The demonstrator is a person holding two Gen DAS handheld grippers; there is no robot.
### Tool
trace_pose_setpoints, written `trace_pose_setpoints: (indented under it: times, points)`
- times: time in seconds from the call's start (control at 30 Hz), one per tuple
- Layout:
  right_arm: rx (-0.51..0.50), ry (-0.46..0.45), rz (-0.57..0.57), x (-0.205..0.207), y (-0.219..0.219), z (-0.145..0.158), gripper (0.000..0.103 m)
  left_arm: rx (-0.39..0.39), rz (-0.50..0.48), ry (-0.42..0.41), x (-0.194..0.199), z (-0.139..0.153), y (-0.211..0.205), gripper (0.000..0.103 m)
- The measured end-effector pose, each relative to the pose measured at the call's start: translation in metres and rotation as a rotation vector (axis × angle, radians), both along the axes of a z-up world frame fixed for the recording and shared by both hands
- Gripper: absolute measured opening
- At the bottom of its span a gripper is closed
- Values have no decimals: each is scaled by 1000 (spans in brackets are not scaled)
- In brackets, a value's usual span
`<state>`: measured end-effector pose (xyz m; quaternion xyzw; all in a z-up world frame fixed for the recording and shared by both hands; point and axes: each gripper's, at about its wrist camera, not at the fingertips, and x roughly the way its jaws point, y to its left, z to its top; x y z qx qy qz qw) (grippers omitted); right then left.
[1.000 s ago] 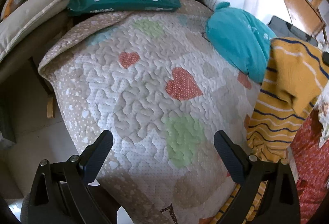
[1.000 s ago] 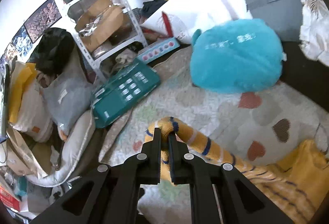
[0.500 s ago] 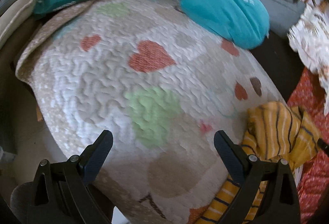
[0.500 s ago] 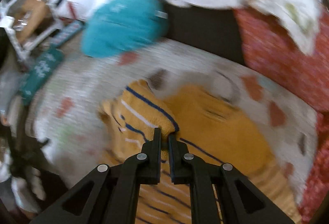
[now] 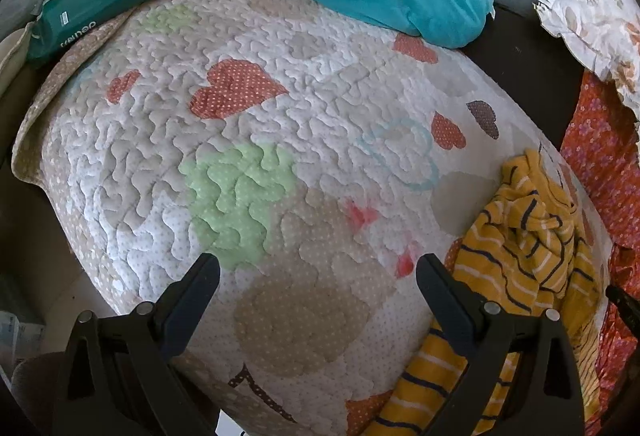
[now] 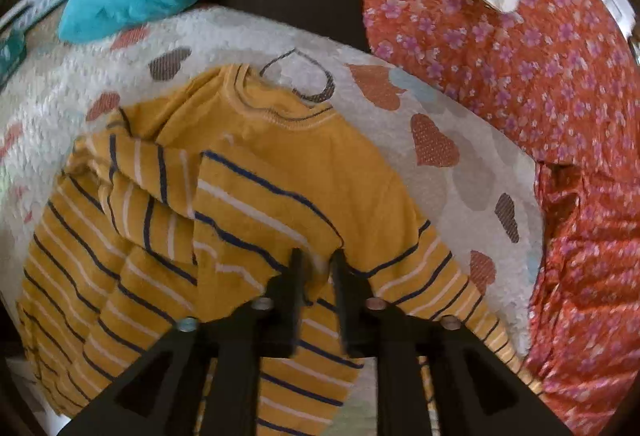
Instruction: Fold small clothes
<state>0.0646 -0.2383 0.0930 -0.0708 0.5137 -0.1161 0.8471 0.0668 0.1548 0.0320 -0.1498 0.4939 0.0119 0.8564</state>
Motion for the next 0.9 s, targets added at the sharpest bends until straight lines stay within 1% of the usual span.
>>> trace_pose_setpoints:
  times: [0.03, 0.07, 0.1, 0.17, 0.2, 0.23, 0.33, 0.4, 0.5, 0.53, 0.57, 0.6, 0.63, 0.7, 0.77, 0.8, 0.83, 0.87, 0.9]
  points:
    - [34, -38, -18, -3, -4, 3, 44, 1, -5, 4, 0, -1, -2, 99]
    - [59, -68, -38, -6, -5, 4, 56, 1, -9, 7, 0, -2, -4, 99]
    - [88, -106, -66, -9, -8, 7, 60, 1, -13, 12, 1, -3, -6, 99]
    - [138, -163, -115, -14, -13, 10, 61, -3, -26, 21, 2, -5, -11, 99]
    - [173, -175, -121, -17, -15, 10, 61, -7, -33, 25, 3, -6, -14, 99]
    - [215, -173, -114, -18, -14, 6, 61, -9, -39, 28, 3, -7, -17, 99]
    - [285, -131, -74, -16, -1, -14, 61, -9, -62, 36, 3, -9, -27, 99]
    - [295, -111, -47, -9, 13, -29, 61, -1, -79, 35, 3, -9, -34, 99]
    - [273, -72, -45, 10, 25, -51, 61, 14, -100, 28, 2, -8, -41, 99]
    - [254, -46, -42, 17, 27, -59, 57, 17, -102, 26, 2, -8, -42, 99]
    - [215, 11, -34, 25, 29, -67, 19, 22, -103, 24, 1, -8, -42, 99]
    - [172, 58, -23, 29, 30, -71, 6, 25, -102, 22, 1, -7, -42, 99]
    - [123, 92, -4, 32, 30, -69, 6, 22, -102, 23, 2, -7, -41, 99]
    - [-1, 84, 31, 37, 28, -43, 5, 8, -101, 29, 2, -8, -41, 99]
    - [-116, 6, 37, 48, 20, 7, 5, 5, -96, 34, 3, -9, -40, 99]
    - [-155, -75, 29, 52, 16, 43, 5, 6, -94, 34, 3, -9, -40, 99]
    - [-165, -159, 30, 53, 14, 76, 5, 8, -93, 34, 3, -9, -40, 99]
    - [-158, -264, 47, 49, 14, 114, 5, 12, -92, 33, 3, -9, -39, 99]
    - [-150, -346, 62, 40, 16, 144, 5, 15, -89, 33, 3, -9, -38, 99]
